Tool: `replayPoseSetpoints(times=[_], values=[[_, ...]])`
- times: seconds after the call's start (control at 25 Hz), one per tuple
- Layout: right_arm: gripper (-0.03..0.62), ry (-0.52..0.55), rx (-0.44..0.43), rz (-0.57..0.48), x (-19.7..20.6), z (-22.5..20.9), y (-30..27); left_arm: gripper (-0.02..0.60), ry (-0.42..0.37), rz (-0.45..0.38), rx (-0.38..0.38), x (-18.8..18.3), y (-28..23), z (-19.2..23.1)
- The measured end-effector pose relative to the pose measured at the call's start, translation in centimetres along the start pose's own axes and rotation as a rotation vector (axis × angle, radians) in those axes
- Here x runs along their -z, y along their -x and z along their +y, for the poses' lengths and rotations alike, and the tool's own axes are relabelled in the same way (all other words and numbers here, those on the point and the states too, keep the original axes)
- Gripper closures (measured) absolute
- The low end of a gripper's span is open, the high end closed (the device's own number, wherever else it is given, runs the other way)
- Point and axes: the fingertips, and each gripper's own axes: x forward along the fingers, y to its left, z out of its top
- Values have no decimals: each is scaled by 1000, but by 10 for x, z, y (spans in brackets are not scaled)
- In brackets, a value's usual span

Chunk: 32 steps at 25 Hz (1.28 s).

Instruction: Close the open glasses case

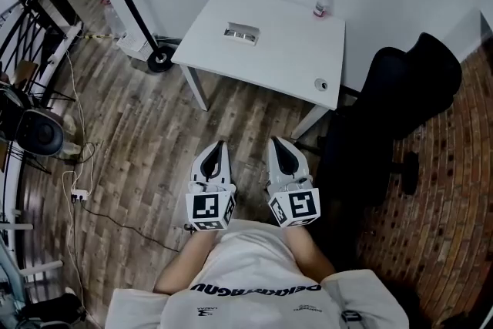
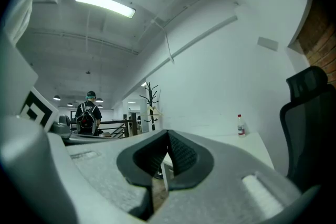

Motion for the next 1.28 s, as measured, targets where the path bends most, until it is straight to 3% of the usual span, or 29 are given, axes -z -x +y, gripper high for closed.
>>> replayPoseSetpoints(times=[0.16, 0.72, 1.28], values=[[592, 8, 38, 19, 6, -14, -62, 584, 22, 2, 8, -8, -58, 37], [592, -13, 178, 91, 0, -58, -279, 584, 43, 82, 168, -56, -255, 143], [592, -31, 330, 122, 5, -87, -402, 584, 64, 135, 310, -70, -375, 203]])
